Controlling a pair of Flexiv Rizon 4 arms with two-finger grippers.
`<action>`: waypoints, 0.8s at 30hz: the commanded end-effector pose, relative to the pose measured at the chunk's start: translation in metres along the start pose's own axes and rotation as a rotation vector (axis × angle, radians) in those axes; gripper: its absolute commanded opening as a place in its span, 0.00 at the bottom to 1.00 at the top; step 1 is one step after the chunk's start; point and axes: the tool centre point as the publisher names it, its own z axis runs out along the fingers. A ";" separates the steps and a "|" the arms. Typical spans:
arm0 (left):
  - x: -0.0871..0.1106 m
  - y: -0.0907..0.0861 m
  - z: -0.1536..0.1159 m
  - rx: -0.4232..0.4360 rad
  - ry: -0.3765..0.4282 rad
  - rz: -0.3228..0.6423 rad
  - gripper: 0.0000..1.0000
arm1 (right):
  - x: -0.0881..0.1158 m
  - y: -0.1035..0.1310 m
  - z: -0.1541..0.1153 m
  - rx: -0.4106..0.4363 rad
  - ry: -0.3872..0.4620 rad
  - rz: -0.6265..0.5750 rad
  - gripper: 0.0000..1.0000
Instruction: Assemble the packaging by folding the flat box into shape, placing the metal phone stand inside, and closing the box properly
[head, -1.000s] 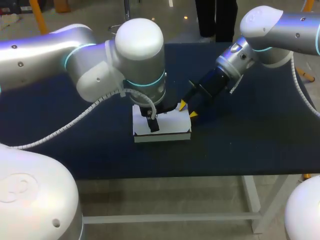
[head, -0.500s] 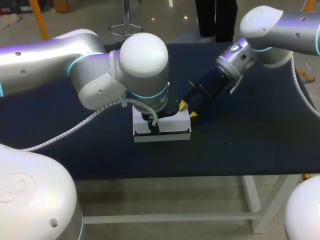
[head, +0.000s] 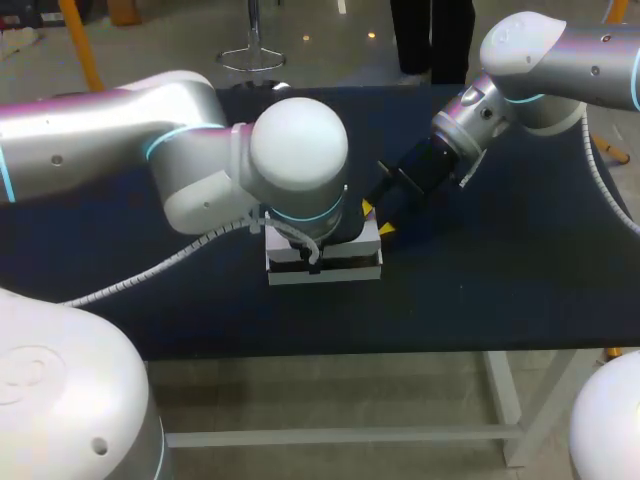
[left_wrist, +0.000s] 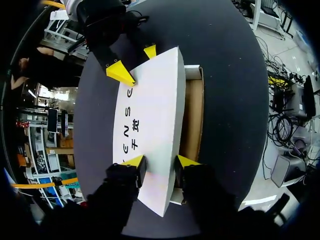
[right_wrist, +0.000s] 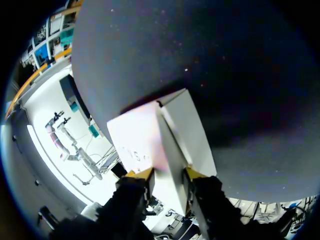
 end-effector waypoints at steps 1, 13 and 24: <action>0.004 -0.002 0.001 -0.008 -0.016 -0.002 0.40 | 0.000 0.000 0.001 0.000 0.000 0.000 0.41; 0.007 -0.001 0.004 -0.017 -0.039 -0.002 0.41 | 0.000 0.000 0.001 -0.001 0.000 -0.001 0.38; 0.011 0.001 0.006 -0.024 -0.040 -0.001 0.42 | -0.004 -0.003 -0.001 -0.011 0.000 0.001 0.40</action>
